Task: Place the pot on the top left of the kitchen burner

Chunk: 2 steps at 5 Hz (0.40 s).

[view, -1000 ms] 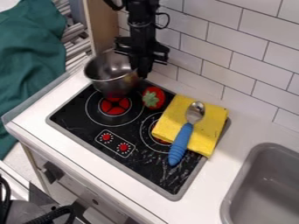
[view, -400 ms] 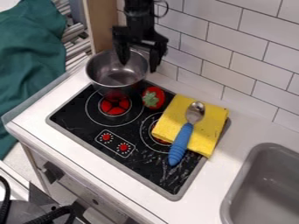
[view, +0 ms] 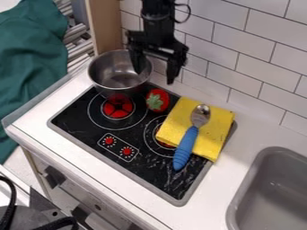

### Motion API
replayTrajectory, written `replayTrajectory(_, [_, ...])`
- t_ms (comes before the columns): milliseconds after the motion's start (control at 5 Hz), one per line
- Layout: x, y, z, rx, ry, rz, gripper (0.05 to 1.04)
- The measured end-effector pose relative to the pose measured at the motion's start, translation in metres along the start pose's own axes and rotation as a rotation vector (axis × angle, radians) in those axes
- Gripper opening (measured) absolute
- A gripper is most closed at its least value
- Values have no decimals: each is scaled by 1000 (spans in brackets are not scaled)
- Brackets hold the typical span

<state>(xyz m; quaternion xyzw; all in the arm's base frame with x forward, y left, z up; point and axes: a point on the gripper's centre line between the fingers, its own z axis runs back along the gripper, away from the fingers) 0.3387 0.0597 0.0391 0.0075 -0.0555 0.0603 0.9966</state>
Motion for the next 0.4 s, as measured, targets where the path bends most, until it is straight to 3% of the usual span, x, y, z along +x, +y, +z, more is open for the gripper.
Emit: replayTrajectory(400, [-11, -12, 1, -21, 30, 32, 1005])
